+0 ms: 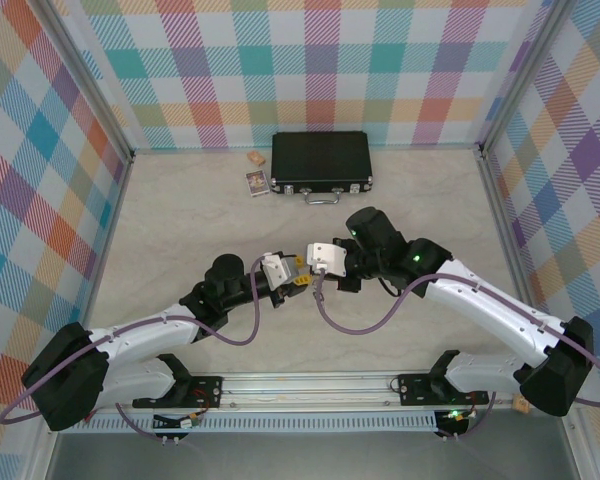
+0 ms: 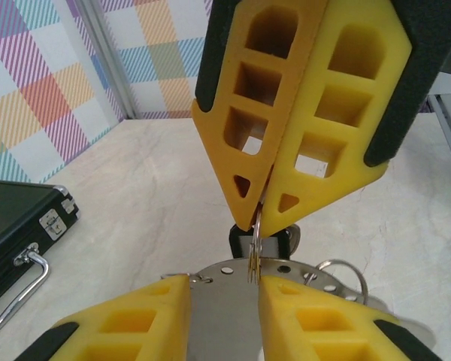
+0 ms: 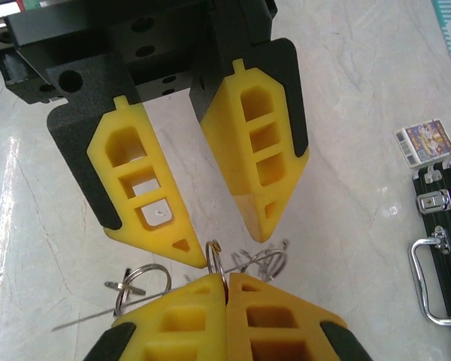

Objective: Put the keys on the keyring

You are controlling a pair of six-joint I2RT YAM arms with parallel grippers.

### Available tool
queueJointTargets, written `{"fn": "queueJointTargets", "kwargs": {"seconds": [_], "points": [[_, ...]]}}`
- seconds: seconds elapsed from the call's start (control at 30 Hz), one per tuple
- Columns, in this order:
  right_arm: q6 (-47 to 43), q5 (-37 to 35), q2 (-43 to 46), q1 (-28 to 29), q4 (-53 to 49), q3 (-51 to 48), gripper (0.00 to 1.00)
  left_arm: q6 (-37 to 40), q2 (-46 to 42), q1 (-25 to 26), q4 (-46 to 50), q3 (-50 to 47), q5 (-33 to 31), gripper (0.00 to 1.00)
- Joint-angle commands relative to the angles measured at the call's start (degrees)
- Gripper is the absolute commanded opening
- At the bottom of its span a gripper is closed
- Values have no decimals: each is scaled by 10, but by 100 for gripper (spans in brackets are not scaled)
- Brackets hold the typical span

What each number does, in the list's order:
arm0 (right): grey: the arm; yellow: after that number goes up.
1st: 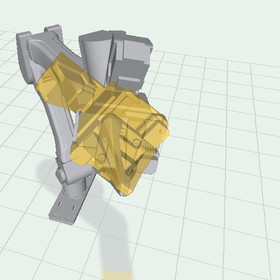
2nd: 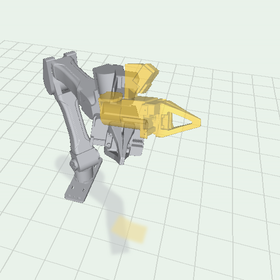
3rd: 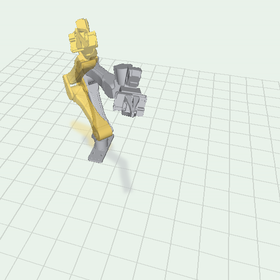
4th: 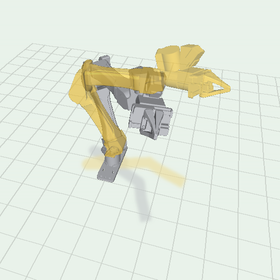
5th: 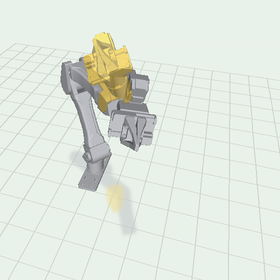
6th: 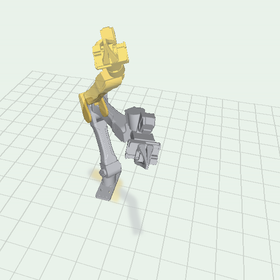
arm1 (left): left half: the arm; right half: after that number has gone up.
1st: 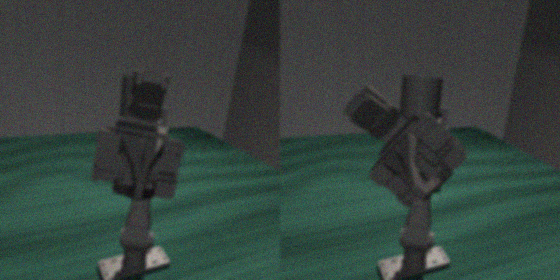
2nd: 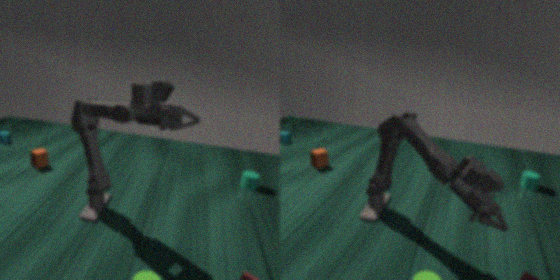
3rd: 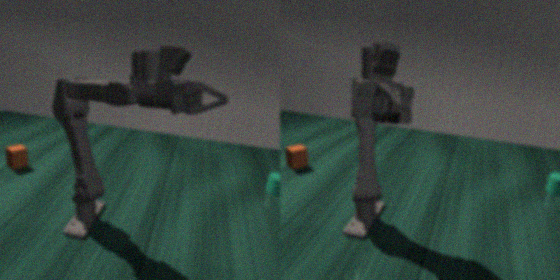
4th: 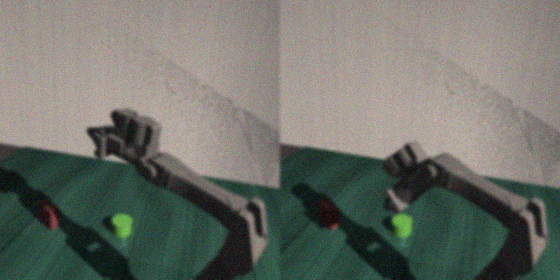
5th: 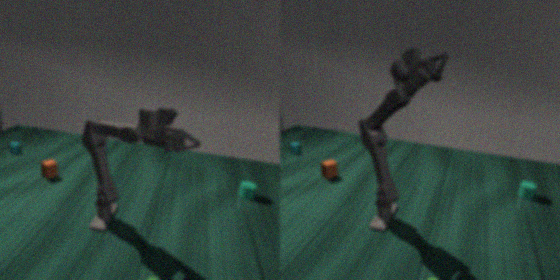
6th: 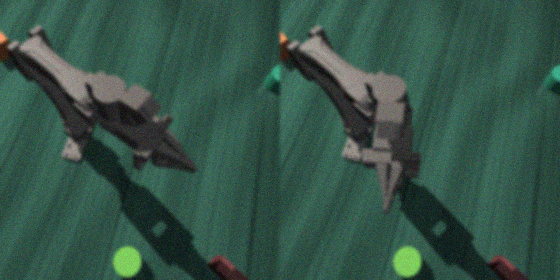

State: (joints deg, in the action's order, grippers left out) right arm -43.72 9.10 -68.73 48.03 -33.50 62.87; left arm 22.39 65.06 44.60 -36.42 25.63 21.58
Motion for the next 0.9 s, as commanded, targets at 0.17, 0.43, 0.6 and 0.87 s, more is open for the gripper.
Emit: {"fn": "queueJointTargets", "kwargs": {"seconds": [0.17,0.43,0.6,0.87], "points": [[7,23,0,4,6,-2,0,3,-20,6,-20,5,23,27],[8,28,-1,3,10,-3,0,1,-16,8,-13,11,28,27],[10,38,-3,3,10,-5,0,0,-16,9,-14,13,29,24],[14,46,-10,3,13,-6,0,-4,-16,9,-18,13,31,21]]}}
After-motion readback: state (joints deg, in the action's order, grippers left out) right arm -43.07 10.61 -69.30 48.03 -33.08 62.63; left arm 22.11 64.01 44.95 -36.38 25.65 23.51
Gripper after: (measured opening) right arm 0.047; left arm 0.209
